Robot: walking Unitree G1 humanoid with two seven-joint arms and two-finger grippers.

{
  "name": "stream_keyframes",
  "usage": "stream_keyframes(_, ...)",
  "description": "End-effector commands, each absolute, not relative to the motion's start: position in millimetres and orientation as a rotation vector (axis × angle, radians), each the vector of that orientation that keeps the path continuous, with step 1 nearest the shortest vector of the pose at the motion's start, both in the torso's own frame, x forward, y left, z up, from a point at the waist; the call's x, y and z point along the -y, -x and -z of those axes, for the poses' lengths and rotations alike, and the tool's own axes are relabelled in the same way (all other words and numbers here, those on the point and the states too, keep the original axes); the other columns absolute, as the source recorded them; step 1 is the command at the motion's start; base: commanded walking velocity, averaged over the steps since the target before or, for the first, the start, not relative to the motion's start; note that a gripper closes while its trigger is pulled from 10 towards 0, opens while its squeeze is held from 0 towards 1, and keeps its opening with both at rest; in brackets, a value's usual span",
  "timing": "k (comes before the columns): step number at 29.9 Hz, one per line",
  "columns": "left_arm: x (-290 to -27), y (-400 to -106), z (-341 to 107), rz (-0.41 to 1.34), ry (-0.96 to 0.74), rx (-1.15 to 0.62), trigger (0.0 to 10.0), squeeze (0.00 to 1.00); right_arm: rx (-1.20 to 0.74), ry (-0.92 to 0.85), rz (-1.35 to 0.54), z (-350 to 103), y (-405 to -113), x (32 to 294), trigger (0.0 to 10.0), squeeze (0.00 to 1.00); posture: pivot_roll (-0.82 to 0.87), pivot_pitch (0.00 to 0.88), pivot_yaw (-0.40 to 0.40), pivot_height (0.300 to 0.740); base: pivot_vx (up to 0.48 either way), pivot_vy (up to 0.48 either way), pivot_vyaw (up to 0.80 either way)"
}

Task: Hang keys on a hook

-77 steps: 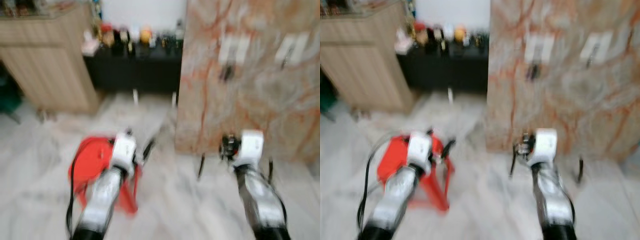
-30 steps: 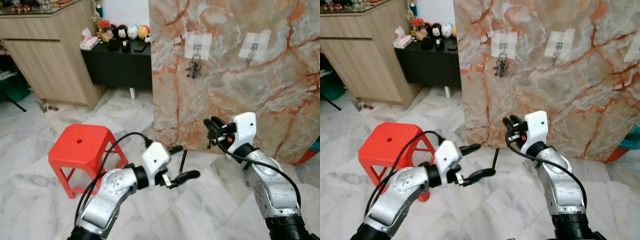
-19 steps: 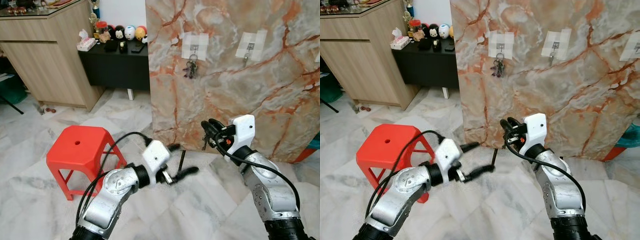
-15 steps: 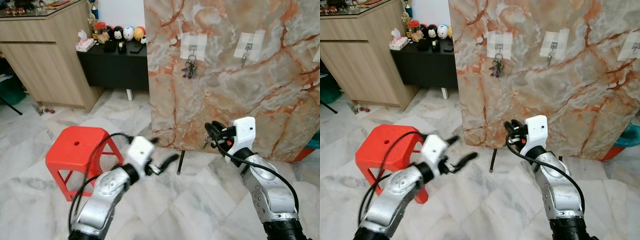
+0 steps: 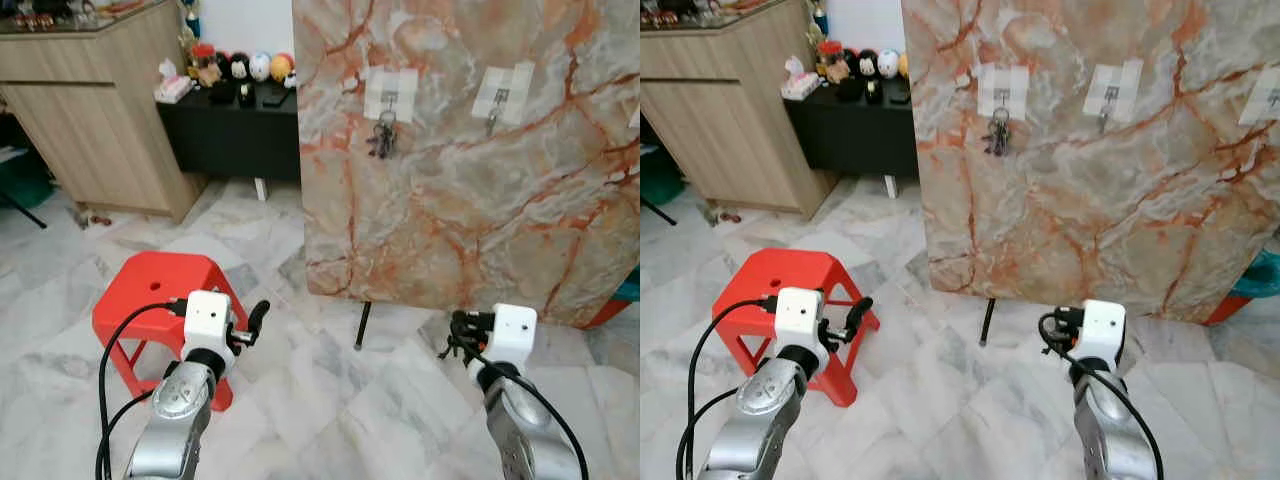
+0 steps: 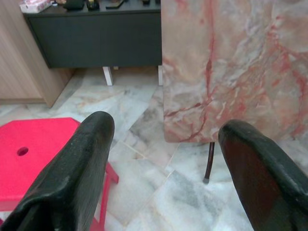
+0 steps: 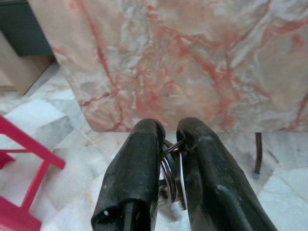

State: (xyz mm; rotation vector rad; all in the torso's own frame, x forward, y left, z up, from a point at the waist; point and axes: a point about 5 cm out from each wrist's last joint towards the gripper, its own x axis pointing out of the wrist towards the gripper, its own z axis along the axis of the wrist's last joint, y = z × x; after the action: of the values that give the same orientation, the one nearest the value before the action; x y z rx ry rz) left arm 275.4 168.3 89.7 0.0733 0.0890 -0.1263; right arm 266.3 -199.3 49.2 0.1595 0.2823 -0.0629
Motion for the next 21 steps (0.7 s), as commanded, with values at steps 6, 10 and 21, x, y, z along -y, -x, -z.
stream_keyframes(6,-165.7,-274.1,-88.6,0.129,-0.046,-0.083,10.0,0.00,-0.195,-0.150,0.068,-67.7,-278.3,199.8,10.0,0.00,0.00,0.000,-0.010,0.740,-0.142,0.000,0.00)
stream_keyframes(10,-160.4,-273.6,-89.9,0.150,-0.035,-0.071,10.0,0.00,-0.171,-0.148,0.050,-75.0,-283.3,194.3,10.0,0.00,0.00,0.003,-0.009,0.740,-0.306,0.000,0.00)
stream_keyframes(21,-155.0,-277.2,-96.6,0.186,-0.048,-0.055,10.0,0.00,-0.158,-0.156,0.048,-78.6,-286.4,191.9,10.0,0.00,0.01,0.010,-0.010,0.740,-0.324,0.000,0.00)
